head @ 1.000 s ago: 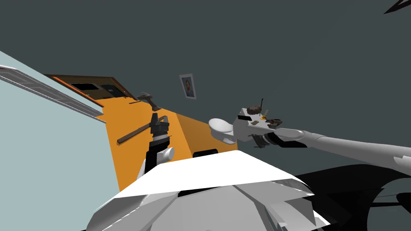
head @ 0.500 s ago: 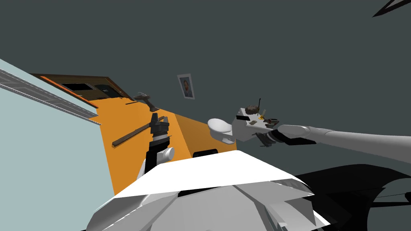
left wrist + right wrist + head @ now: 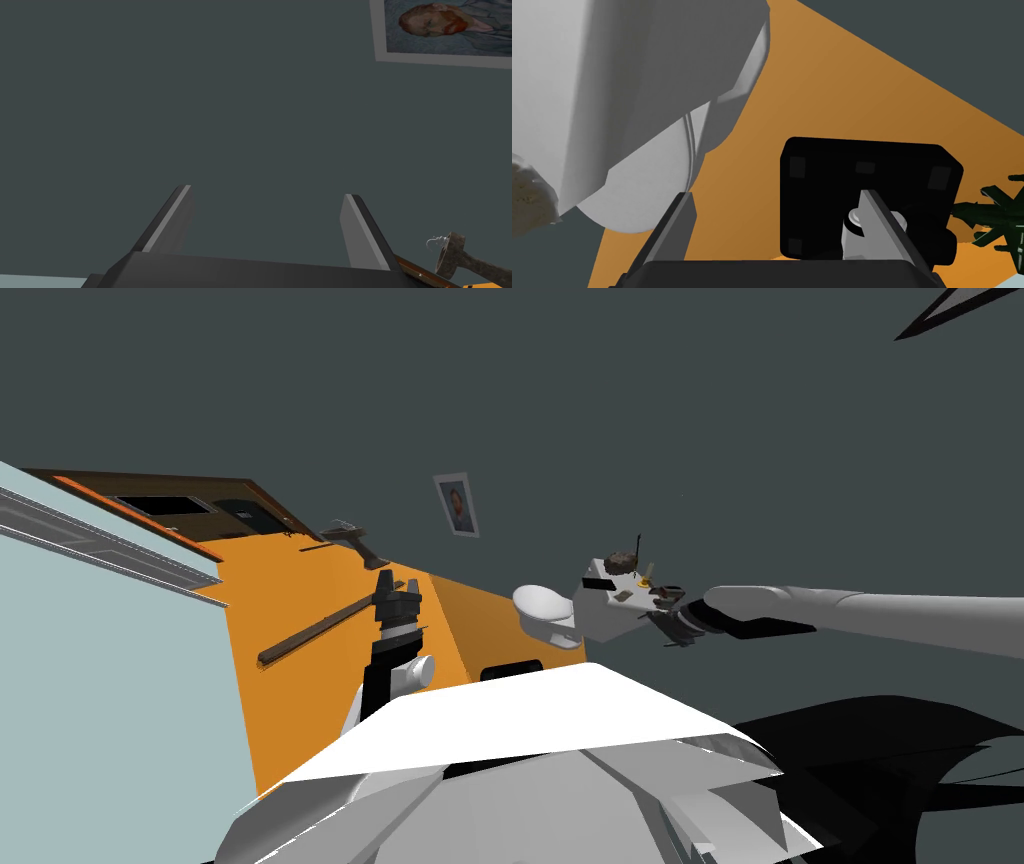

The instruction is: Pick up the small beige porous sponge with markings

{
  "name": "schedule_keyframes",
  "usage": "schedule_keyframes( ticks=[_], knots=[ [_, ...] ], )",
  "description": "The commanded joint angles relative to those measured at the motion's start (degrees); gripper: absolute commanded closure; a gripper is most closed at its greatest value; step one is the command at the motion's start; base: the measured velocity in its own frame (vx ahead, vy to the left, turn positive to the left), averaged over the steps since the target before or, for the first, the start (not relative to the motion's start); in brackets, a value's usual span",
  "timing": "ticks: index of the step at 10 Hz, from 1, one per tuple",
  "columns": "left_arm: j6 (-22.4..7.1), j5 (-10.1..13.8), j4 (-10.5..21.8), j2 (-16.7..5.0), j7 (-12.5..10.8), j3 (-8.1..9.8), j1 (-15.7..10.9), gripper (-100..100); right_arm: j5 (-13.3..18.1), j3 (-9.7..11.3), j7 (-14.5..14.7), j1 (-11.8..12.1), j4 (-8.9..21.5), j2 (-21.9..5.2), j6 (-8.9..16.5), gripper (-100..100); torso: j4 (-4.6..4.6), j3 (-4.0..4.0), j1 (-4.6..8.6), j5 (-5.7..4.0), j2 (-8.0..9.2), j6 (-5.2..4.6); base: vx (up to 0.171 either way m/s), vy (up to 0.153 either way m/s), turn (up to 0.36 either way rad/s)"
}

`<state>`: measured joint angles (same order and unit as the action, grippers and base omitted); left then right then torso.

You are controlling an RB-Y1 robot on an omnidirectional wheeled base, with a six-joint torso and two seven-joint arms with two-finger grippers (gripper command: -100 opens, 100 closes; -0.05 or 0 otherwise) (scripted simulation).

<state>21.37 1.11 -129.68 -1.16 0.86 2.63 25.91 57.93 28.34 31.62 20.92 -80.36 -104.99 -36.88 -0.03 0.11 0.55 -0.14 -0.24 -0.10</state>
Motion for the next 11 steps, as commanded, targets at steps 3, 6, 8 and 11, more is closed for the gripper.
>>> schedule_keyframes(
  ticks=[3,6,8,11],
  knots=[
    [0.0,0.0,0.0,0.0,0.0,0.00,0.0,0,2.8,-1.8,-1.5,-1.1,-0.2,-3.9,-2.1,-100,0.00,0.00,0.08,-0.02,0.01,0.01,0.094,-0.114,-0.055],
    [0.0,0.0,0.0,0.0,0.0,0.00,0.0,0,3.0,-4.0,-1.8,-1.3,-0.6,-7.8,-4.2,-100,-0.06,0.18,0.32,-0.05,-0.31,0.05,0.160,-0.157,-0.059],
    [0.0,0.0,0.0,0.0,0.0,0.01,0.0,0,2.9,-4.0,-2.0,-1.1,-1.2,-8.5,-4.0,-100,-0.08,0.28,0.53,-0.05,-0.48,0.14,0.103,-0.125,-0.013],
    [0.0,0.0,0.0,0.0,0.0,-0.02,0.0,0,4.2,-3.4,-1.6,-0.1,0.1,-6.4,-2.0,-100,0.04,-0.02,-0.13,0.08,0.04,0.14,0.009,0.015,0.044]
  ],
)
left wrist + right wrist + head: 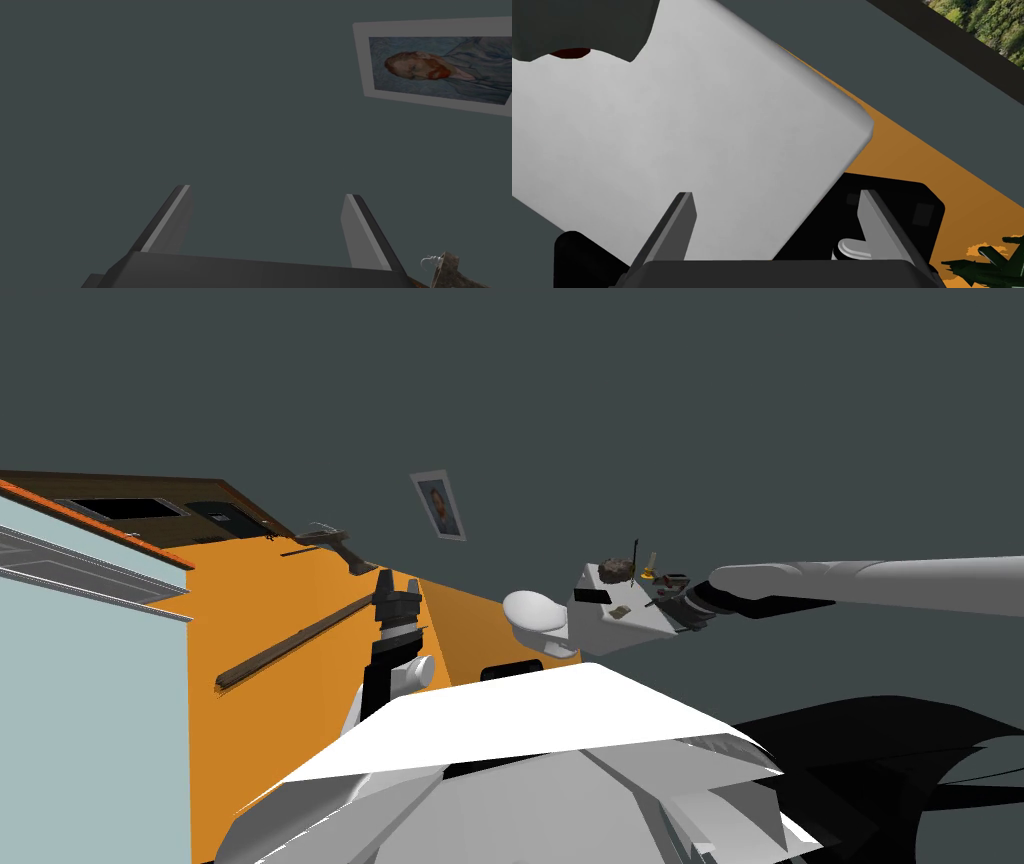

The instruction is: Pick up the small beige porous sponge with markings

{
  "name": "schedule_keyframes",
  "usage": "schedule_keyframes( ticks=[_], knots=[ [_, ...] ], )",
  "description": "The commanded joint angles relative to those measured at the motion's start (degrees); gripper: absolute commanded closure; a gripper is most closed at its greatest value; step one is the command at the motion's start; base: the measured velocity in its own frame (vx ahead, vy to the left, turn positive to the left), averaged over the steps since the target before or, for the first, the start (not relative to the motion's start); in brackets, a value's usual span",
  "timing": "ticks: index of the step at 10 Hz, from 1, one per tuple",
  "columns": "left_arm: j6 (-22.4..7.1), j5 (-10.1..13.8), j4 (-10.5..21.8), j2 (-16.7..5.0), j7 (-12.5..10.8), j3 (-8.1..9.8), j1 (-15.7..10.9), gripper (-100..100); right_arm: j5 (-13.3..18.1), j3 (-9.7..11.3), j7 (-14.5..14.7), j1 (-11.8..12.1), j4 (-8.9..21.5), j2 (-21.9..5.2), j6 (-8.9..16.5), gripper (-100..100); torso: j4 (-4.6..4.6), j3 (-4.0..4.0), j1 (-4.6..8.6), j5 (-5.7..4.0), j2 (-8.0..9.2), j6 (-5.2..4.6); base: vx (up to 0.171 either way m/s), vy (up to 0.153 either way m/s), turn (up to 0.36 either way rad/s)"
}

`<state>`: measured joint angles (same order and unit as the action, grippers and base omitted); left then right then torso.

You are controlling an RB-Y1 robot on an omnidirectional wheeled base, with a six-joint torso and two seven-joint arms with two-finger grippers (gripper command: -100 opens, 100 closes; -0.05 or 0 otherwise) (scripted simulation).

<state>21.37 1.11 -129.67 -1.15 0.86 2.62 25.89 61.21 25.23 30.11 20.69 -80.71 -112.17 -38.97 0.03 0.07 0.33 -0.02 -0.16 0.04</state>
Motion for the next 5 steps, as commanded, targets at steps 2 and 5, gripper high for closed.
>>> schedule_keyframes(
  ticks=[2,5],
  knots=[
    [0.0,0.0,0.0,0.0,0.0,0.00,0.0,0,0.1,0.0,0.0,0.0,0.1,0.1,0.2,100,0.01,-0.02,0.02,0.02,0.03,-0.01,0.001,0.009,0.002],
    [0.0,0.0,0.0,0.0,0.0,0.00,0.0,0,0.1,0.0,0.0,0.0,0.0,0.1,0.1,100,0.02,-0.03,0.09,-0.01,0.05,-0.01,0.000,0.000,0.000]
  ],
)
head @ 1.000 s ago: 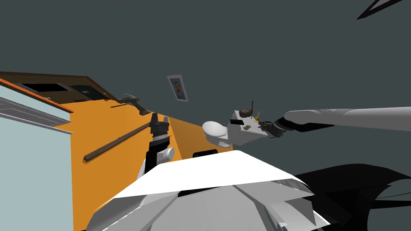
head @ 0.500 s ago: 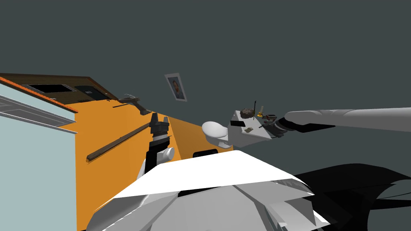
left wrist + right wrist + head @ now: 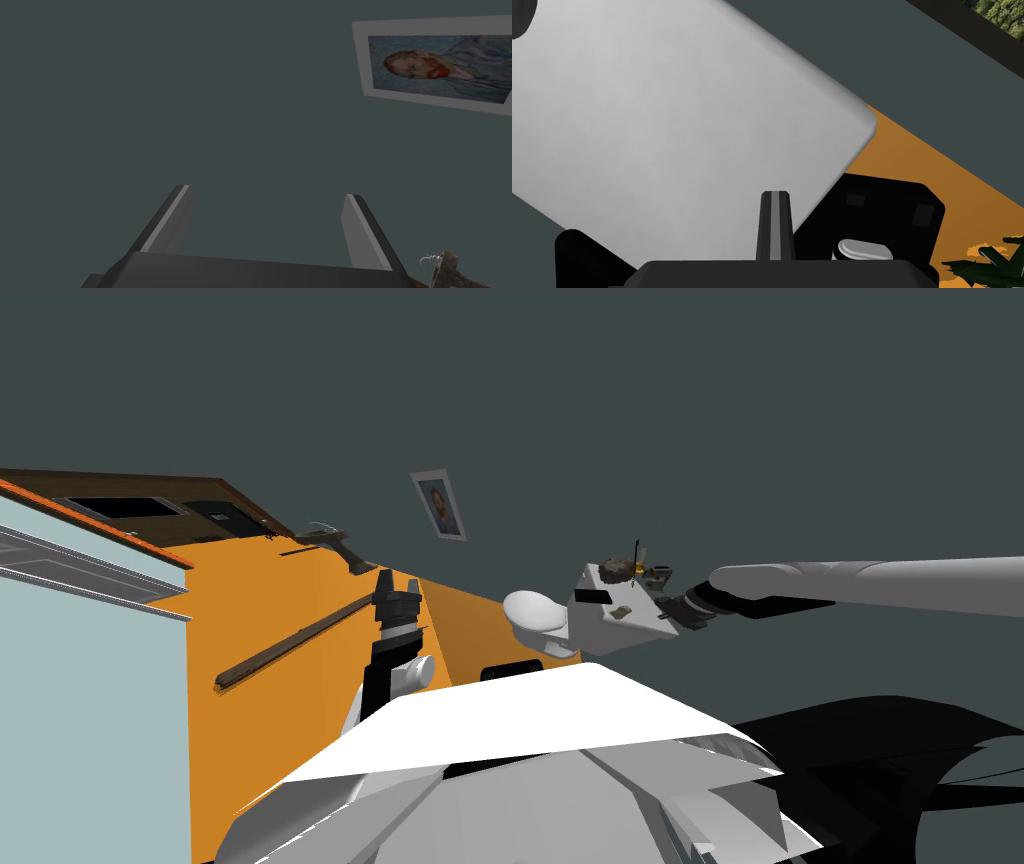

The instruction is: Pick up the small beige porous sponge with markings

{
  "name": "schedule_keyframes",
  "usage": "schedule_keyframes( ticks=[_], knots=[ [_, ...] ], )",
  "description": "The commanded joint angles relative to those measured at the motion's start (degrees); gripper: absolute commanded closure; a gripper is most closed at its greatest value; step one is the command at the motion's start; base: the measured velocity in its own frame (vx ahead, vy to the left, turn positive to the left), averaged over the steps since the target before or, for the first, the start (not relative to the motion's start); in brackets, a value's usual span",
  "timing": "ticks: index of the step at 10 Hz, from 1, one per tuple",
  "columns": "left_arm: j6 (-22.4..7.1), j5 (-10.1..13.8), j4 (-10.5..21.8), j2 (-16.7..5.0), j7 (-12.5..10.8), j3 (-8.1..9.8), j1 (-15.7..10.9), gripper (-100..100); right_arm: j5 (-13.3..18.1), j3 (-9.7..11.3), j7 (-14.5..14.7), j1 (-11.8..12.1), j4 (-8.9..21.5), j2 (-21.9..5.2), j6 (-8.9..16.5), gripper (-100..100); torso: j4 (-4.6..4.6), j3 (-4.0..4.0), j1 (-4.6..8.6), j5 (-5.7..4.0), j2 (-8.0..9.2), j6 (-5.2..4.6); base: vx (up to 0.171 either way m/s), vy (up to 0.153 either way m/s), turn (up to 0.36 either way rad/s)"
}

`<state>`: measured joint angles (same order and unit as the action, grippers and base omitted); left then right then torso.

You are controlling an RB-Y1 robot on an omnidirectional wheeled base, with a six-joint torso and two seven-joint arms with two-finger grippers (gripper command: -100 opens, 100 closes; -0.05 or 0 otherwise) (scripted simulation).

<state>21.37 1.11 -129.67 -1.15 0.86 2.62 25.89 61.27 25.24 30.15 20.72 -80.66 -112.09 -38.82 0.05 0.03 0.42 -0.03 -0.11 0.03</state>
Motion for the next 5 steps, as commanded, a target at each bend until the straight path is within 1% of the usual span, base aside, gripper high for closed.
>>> schedule_keyframes(
  ticks=[1,2,3,5],
  knots=[
    [0.0,0.0,0.0,0.0,0.0,0.00,0.0,0,0.0,0.0,0.0,0.0,0.0,0.0,0.0,100,0.00,0.00,0.00,0.00,0.00,0.00,0.000,0.000,0.000],
    [0.0,0.0,0.0,0.0,0.0,0.00,0.0,0,0.0,0.0,0.0,0.0,0.0,0.0,0.0,0,0.00,0.00,0.00,0.00,0.00,0.00,0.000,0.000,0.000],
    [0.0,0.0,0.0,0.0,0.0,0.00,0.0,0,-1.2,-1.0,-0.7,-0.2,0.0,-0.7,-1.7,-100,0.00,0.00,0.00,0.00,0.00,0.00,0.009,-0.030,-0.076],
    [0.0,0.0,0.0,0.0,0.0,0.01,0.0,0,-2.4,-1.3,-1.3,-0.5,-0.7,-1.3,-3.5,-100,-0.01,0.02,0.19,-0.04,-0.04,0.00,0.028,-0.067,-0.029]
  ],
)
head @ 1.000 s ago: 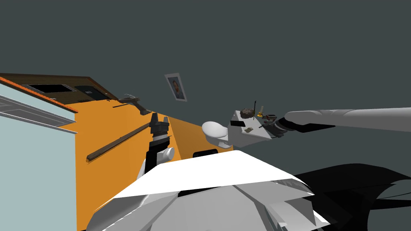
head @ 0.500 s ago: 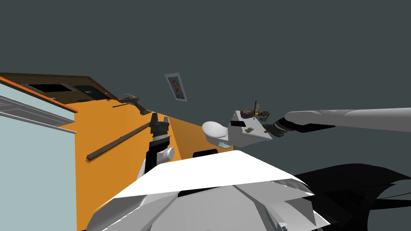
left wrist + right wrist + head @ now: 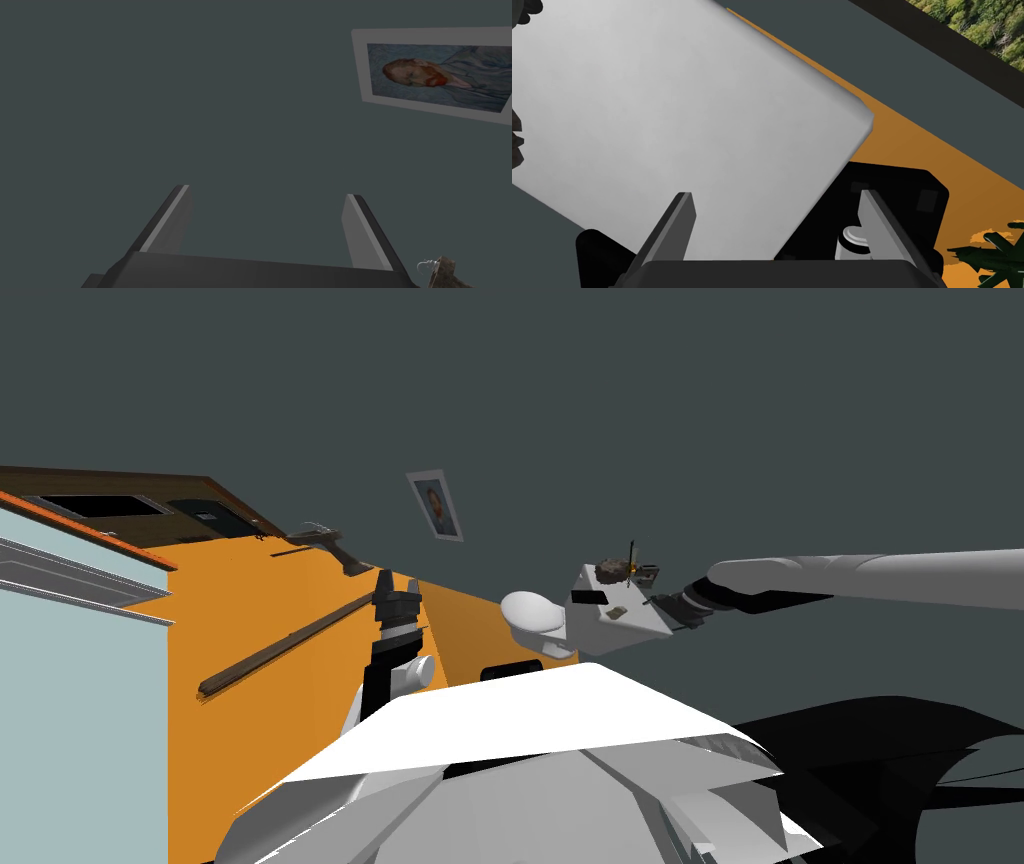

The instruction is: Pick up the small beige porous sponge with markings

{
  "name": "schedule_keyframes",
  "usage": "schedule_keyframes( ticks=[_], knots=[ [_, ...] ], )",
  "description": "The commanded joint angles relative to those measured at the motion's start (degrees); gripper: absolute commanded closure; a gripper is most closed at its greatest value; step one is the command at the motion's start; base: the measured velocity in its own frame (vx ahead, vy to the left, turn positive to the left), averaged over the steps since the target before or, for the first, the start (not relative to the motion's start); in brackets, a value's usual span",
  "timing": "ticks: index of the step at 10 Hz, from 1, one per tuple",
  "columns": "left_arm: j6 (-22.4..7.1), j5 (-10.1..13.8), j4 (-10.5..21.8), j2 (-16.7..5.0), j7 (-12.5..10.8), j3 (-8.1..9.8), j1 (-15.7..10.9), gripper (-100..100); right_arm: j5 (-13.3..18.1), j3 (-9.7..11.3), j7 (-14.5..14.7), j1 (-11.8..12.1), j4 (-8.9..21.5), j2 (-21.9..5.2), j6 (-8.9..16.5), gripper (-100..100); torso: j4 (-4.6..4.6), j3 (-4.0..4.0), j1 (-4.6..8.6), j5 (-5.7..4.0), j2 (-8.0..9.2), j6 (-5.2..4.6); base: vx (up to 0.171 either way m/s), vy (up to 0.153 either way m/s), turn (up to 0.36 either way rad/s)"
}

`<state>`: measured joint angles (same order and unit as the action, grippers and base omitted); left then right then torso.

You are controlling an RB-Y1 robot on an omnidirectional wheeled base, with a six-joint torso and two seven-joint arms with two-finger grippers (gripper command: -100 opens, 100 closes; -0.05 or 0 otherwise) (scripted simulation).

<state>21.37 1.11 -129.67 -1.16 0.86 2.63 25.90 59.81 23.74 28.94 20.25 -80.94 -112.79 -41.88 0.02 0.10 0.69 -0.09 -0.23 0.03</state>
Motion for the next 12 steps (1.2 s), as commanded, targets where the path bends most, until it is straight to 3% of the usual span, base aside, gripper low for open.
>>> schedule_keyframes(
  ticks=[1,3,12],
  knots=[
    [0.0,0.0,0.0,0.0,0.0,0.00,0.0,0,-1.8,0.1,-0.4,-0.2,-0.9,-0.8,-1.6,-100,0.00,0.00,0.00,0.00,0.00,0.00,0.054,-0.075,-0.006],
    [0.0,0.0,0.0,0.0,0.0,0.00,0.0,0,-2.3,0.0,-0.6,-0.3,-1.2,-0.9,-2.2,-100,-0.02,0.02,-0.09,0.00,-0.02,0.00,0.028,-0.026,-0.001],
    [0.0,0.0,0.0,0.0,0.0,-0.01,0.0,0,-9.4,-0.7,-3.6,-1.8,-4.7,-1.4,-10.8,-100,0.00,0.00,-0.16,0.02,0.02,0.00,0.034,-0.046,-0.013]
  ],
)
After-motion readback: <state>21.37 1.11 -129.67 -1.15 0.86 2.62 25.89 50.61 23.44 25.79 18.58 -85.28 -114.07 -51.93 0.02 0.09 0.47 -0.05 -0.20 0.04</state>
